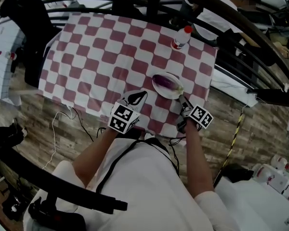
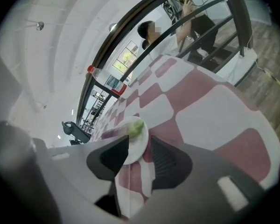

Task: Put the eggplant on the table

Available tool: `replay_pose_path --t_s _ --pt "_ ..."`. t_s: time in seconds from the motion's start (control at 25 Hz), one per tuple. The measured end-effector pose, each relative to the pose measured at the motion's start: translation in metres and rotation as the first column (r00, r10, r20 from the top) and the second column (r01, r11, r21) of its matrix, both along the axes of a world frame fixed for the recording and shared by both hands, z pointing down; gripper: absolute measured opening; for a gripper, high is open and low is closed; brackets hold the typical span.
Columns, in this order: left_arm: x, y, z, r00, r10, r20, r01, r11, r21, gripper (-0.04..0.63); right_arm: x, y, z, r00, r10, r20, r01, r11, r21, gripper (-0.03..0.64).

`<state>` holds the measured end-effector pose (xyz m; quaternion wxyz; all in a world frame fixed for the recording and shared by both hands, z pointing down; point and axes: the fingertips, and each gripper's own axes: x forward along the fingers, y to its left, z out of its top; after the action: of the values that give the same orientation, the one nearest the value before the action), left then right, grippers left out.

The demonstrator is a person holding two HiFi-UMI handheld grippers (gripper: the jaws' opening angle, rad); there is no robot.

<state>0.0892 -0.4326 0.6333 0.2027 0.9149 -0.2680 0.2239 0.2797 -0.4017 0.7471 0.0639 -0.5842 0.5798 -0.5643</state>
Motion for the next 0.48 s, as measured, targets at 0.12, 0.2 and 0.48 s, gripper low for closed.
replay_pose_path --t_s 0.12,0.2,0.48 --pt "0.002 0.012 -0.006 1.000 -0.004 -0.006 0.004 1.000 0.012 0.006 -0.001 0.012 -0.015 1.000 0.004 0.020 -0.005 0.999 0.048 0.148" --pt "0.003 0.021 -0.010 1.000 -0.006 -0.012 0.006 1.000 0.018 0.006 -0.003 0.021 -0.026 0.999 0.003 0.034 -0.006 0.997 0.082 0.137" --pt "0.016 0.052 -0.031 0.999 -0.007 -0.041 0.009 0.999 0.053 0.006 -0.012 0.059 -0.074 0.999 -0.047 0.016 0.043 0.973 0.225 0.021"
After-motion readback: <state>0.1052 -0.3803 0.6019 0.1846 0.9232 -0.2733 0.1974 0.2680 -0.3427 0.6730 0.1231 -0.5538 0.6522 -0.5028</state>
